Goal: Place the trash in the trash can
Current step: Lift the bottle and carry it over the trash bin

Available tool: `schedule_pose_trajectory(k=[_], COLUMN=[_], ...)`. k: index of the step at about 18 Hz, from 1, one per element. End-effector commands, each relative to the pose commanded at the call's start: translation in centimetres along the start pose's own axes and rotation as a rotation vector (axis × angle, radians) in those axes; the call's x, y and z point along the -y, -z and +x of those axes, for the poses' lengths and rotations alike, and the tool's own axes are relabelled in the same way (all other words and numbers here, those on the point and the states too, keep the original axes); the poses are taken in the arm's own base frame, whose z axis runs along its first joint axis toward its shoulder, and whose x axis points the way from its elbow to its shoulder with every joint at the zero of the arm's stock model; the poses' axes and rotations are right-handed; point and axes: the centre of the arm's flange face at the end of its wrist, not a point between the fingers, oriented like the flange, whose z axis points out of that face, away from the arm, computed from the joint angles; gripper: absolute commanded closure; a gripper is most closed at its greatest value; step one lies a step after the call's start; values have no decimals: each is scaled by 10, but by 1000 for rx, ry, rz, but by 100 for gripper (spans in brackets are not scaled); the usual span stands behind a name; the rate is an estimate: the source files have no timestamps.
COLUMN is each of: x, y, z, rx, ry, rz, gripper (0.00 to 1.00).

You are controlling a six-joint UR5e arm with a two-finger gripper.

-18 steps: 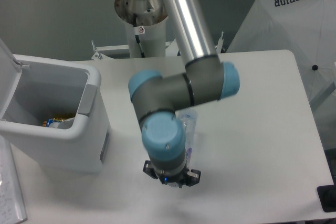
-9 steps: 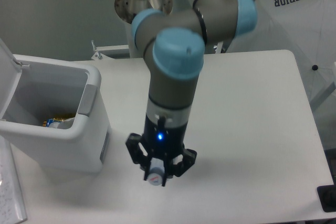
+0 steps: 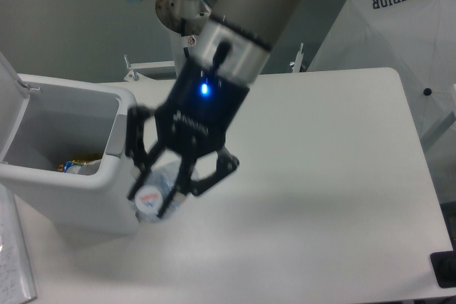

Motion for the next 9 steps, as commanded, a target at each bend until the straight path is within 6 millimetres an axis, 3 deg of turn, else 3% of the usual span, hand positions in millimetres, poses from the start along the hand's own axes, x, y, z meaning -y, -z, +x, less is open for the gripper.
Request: schedule_pose_trajectory(k=[6, 9], x=[14, 2], y=[14, 11], z=[42, 66], rx=[-127, -169], ry=[-28, -44], rz=[92, 108], gripper=[100, 99])
